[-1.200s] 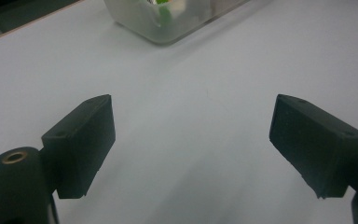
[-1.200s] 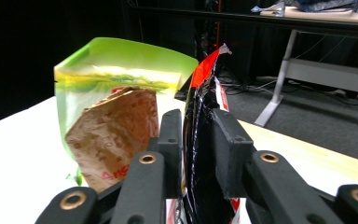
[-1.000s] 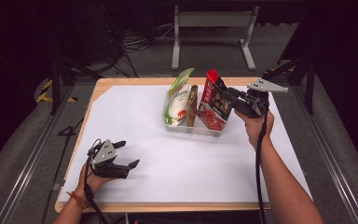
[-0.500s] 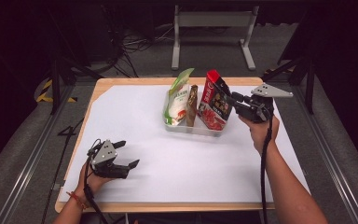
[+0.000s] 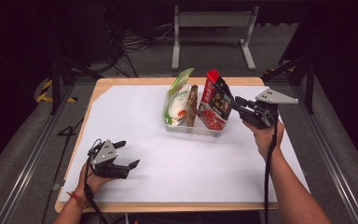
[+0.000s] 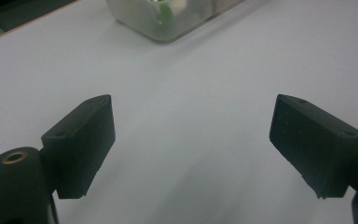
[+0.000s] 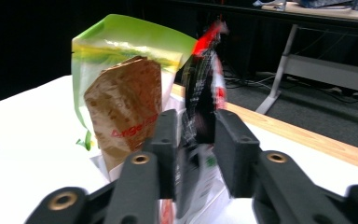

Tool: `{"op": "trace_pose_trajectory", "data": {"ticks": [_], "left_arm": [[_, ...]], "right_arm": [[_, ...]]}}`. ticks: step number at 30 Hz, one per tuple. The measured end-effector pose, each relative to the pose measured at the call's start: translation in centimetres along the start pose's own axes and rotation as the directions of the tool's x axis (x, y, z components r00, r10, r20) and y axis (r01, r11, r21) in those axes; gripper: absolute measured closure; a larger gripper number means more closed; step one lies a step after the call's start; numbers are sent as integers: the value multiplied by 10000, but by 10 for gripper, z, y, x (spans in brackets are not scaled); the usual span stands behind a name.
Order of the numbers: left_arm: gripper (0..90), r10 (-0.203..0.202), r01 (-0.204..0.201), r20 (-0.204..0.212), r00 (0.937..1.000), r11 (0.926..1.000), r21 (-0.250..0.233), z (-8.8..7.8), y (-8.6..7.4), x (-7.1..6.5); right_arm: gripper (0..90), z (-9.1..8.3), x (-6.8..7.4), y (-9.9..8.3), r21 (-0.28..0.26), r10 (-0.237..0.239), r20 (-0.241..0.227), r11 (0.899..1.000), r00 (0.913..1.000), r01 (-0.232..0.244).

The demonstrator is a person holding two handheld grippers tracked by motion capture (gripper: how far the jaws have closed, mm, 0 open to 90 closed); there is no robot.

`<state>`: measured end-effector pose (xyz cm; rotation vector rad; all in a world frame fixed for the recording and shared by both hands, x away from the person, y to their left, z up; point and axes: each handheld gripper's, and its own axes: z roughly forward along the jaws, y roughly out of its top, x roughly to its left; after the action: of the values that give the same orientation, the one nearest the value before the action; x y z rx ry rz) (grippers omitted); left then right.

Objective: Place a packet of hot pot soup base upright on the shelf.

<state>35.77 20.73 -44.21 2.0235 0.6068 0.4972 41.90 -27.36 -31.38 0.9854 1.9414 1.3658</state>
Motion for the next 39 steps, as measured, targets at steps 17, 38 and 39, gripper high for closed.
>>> {"op": "trace_pose_trajectory", "data": {"ticks": [17,38,39], "left_arm": [[150,5,-6,32,10000,10000,82,1,0,0],[150,60,-62,64,10000,9998,191,3,0,-1],[150,54,-56,76,10000,9998,203,4,0,-2]], "right_arm": [[708,-11,-3,-9,313,-336,-59,9989,9994,338],[472,-24,-1,-29,475,-1228,-209,9912,9922,1237],[456,-24,-1,-30,484,-1246,-220,9909,9920,1256]]}}
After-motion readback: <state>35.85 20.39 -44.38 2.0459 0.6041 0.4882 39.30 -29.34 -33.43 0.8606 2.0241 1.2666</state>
